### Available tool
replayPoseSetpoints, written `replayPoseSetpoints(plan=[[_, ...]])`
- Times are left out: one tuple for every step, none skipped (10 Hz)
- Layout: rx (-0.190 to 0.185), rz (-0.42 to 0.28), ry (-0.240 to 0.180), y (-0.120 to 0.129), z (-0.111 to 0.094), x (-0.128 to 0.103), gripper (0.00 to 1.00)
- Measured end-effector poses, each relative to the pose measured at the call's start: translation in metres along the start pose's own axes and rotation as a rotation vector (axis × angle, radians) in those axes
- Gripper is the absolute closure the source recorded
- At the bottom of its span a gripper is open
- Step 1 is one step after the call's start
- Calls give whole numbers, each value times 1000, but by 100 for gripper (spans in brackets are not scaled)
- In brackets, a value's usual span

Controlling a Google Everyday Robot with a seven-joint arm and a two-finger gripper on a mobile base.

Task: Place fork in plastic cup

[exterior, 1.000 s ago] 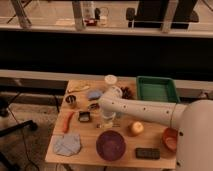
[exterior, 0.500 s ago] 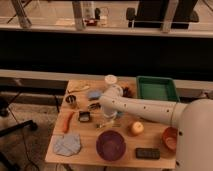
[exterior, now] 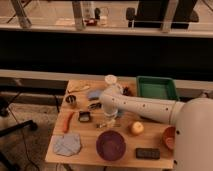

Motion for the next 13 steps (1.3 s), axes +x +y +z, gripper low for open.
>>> replayPoseSetpoints(plan=[[-8,2,-3,2,2,0,37],[-12,5,-6,4,3,0,37],[-14,7,-9,4,3,0,39],[-17,5,-8,6,1,0,47],[-22,4,-7,7,0,0,51],[-26,6,-9,8,0,0,52],[-22,2,-16,9,1,-2,57],[-22,5,-21,11,1,-2,60],[-20,4,-21,11,0,-2,60],[-19,0,-20,10,-1,-3,60],[-18,0,-19,10,-1,-2,60],[-20,-1,-20,10,-1,-3,64],[-24,-2,-25,13,1,-3,69]])
